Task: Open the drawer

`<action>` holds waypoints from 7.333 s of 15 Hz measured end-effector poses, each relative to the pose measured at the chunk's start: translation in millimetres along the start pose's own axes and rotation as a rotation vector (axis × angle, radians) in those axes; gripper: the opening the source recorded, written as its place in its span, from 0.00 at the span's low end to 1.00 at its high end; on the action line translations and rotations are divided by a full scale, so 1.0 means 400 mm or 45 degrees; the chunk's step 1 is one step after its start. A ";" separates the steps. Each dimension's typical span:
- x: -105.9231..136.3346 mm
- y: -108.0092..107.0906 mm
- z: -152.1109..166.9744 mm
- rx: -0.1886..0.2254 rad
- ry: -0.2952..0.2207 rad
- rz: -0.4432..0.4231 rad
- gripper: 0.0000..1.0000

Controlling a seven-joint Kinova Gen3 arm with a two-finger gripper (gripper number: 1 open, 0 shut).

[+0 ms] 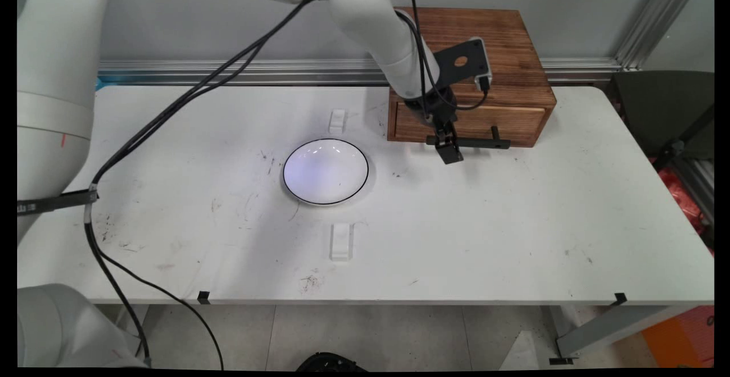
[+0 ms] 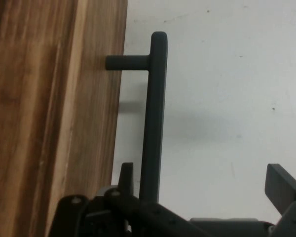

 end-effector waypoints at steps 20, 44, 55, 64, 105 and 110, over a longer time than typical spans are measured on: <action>-0.014 0.007 0.142 0.009 -0.007 -0.005 1.00; -0.013 0.109 0.141 -0.061 -0.001 -0.046 1.00; -0.017 0.187 0.110 -0.113 -0.004 -0.070 1.00; -0.025 0.253 0.083 -0.163 -0.010 -0.092 1.00; -0.029 0.527 -0.017 -0.225 0.021 -0.067 1.00; -0.025 0.545 -0.025 -0.233 0.024 -0.069 1.00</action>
